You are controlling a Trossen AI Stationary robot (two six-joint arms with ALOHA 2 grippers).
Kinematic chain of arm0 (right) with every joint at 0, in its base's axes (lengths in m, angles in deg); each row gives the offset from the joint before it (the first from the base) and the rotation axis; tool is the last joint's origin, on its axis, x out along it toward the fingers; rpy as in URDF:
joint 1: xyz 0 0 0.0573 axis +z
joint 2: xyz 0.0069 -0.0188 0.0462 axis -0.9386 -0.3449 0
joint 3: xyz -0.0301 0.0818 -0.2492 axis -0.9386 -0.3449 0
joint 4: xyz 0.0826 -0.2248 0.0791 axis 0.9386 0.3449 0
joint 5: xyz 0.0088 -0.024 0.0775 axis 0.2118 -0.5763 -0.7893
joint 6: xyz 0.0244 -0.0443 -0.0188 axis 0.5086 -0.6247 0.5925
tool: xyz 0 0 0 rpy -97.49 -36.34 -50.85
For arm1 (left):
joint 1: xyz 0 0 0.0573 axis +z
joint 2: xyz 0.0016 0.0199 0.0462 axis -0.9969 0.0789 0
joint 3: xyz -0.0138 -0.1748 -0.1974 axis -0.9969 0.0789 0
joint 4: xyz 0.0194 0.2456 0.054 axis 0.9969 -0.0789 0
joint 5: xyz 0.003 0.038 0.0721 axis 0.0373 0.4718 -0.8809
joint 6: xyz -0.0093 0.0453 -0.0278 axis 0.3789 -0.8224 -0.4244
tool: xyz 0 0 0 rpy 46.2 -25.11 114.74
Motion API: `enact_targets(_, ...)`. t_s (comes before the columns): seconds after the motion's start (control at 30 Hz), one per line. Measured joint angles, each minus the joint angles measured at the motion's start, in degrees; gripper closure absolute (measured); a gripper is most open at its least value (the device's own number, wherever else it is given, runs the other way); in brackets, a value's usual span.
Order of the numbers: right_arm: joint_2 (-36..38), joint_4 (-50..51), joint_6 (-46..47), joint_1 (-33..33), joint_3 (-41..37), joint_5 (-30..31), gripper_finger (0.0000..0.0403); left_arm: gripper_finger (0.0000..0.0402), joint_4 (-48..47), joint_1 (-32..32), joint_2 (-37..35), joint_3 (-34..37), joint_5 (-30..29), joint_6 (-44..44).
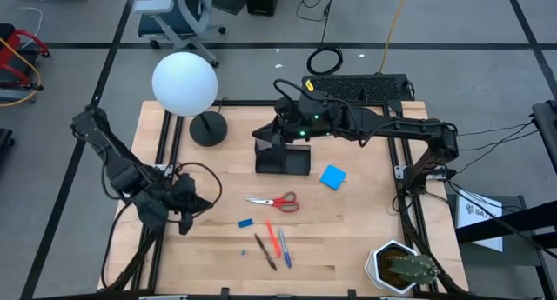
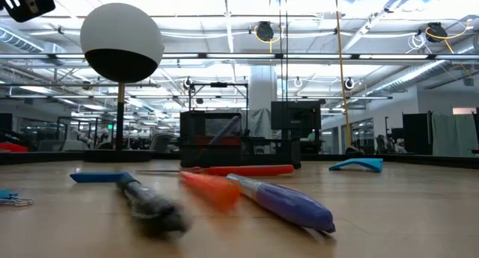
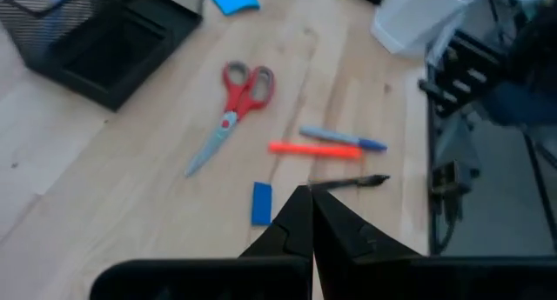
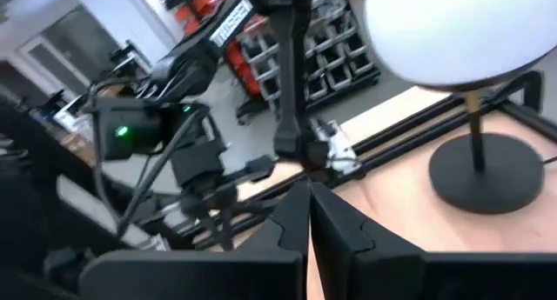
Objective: Pick and place office supplies into organizer
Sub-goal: Put the orange pen into the black desk organizer
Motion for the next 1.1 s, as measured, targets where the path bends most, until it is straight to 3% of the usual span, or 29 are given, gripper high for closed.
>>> enact_targets(0.27,0.0,5.1,-0.8,0.2,-1.0,0.2,0.0394,0.0400,-0.1,3.9,1.9,0.0,10.0,-8.5)
enact_targets(0.7,0.9,6.4,3.9,0.7,-6.4,0.0,0.0399,0.0383,0.2,16.8,2.4,0.0,27.1,-25.6)
enact_targets(0.9,3.3,9.9,2.4,0.3,-6.4,0.3,0.0401,0.0381,-1.1,22.6,3.3,-1.4,32.2,-33.2)
enact_targets(1.1,5.7,13.9,0.7,-0.6,-6.4,0.3,0.0402,0.0381,-5.9,27.1,9.2,-7.5,33.6,-43.1)
